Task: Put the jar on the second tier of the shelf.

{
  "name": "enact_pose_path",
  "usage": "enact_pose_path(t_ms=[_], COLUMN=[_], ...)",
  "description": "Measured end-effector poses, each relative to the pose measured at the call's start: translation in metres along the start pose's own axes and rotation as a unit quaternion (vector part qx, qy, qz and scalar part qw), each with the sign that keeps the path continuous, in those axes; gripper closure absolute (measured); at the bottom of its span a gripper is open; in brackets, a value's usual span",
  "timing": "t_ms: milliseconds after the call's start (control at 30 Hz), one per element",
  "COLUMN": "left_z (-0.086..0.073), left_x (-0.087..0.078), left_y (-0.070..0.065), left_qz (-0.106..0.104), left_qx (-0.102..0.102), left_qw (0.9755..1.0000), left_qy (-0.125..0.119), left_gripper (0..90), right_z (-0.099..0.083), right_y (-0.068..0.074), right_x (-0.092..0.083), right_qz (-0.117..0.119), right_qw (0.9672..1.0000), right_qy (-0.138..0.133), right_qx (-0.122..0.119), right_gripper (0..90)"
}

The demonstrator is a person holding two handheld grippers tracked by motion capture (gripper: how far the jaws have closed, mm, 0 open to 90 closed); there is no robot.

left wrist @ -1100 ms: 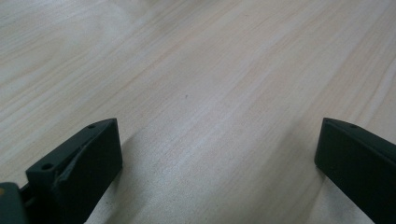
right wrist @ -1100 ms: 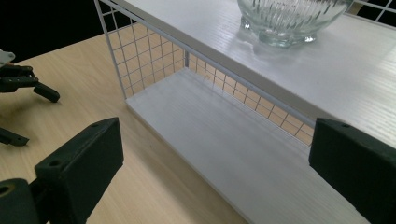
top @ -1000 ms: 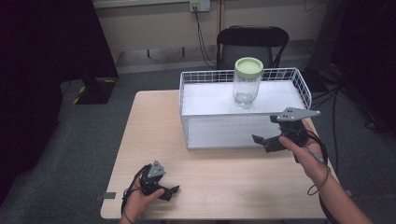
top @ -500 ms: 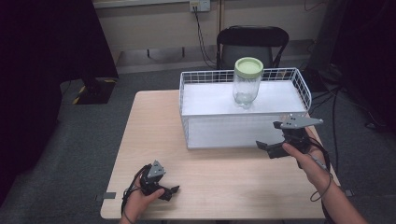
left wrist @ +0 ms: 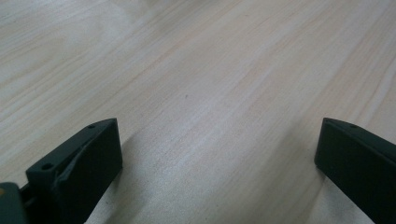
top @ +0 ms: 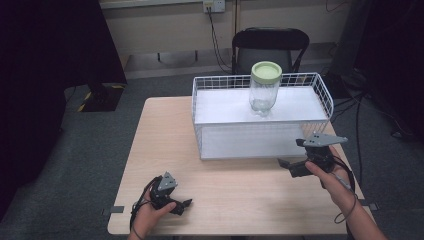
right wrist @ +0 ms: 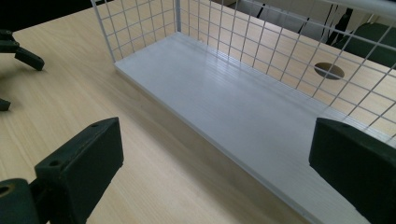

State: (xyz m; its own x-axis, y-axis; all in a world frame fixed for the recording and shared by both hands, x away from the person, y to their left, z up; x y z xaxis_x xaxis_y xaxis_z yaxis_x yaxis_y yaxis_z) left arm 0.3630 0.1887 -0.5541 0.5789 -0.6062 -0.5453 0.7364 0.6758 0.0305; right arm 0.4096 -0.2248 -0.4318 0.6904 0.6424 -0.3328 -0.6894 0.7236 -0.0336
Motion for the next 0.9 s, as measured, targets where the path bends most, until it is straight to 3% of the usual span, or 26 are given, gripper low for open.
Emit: enact_pose_path(t_ms=[900], left_z=[0.0], left_x=[0.0], left_y=[0.0], left_qz=[0.0], left_qx=[0.0], left_qw=[1.0], left_qy=[0.0], left_gripper=[0.0], right_z=[-0.044], right_y=[-0.009], right_x=[-0.012], right_qz=[-0.007], right_qw=[0.9992], right_qy=[0.011], right_qx=[0.037], right_gripper=[1.7])
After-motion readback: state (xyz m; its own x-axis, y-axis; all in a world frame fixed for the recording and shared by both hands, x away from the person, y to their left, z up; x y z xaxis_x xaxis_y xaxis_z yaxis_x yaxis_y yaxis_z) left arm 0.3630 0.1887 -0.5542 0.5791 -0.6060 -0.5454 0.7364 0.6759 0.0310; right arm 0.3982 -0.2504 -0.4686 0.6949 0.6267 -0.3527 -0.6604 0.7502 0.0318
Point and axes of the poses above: each handheld gripper's, and its own axes: x roughly forward along the jaws, z roughly out of its top, y roughly to its left, the point moved 5 cm from there along x, roughly forward along the jaws, and after that the axes turned 10 degrees about -y, right-handed, at the moved point
